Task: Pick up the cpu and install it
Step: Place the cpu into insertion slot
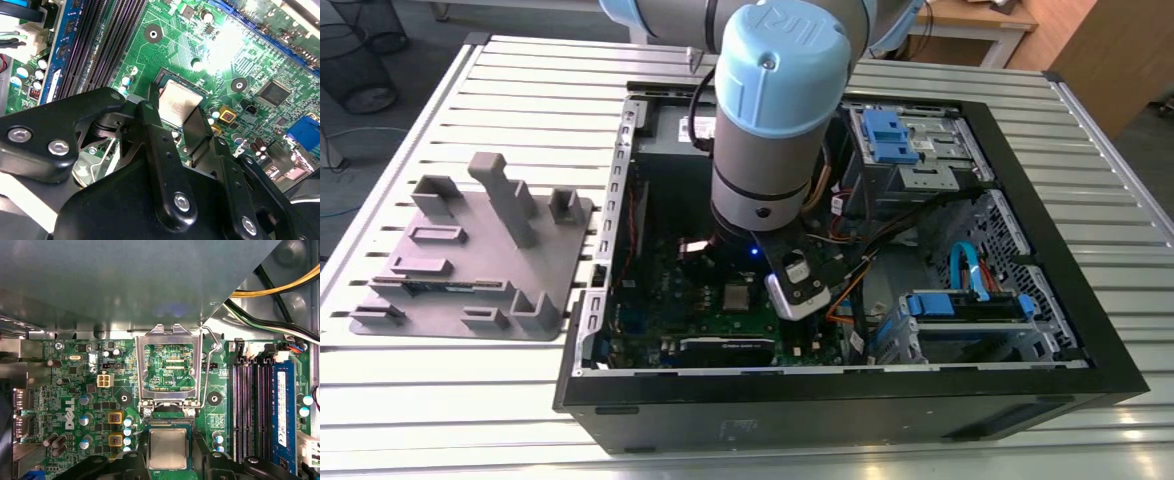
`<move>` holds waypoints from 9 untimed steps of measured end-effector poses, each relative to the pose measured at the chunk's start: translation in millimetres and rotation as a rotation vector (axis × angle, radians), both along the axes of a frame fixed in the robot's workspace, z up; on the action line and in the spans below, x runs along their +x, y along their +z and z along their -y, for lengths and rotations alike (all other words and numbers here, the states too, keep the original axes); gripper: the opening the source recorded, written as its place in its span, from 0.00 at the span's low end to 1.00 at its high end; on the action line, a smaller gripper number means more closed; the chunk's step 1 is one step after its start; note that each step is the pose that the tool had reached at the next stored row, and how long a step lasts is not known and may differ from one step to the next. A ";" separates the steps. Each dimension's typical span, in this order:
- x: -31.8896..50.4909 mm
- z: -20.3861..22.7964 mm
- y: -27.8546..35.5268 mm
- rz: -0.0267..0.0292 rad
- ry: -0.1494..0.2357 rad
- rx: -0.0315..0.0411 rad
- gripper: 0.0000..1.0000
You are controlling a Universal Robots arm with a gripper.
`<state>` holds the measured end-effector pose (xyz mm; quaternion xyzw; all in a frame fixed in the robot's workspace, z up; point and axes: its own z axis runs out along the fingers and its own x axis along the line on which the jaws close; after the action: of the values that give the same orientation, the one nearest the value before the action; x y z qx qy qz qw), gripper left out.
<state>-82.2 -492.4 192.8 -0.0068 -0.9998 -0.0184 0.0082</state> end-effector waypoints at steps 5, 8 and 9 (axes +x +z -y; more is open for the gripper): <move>-1.2 0.1 -0.9 -0.0002 -0.002 -0.0021 0.46; -1.8 0.0 -1.1 0.0000 -0.003 -0.0019 0.46; -1.8 0.0 -1.1 0.0000 -0.002 -0.0019 0.46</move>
<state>-83.9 -492.4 191.7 -0.0080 -0.9998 -0.0175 0.0081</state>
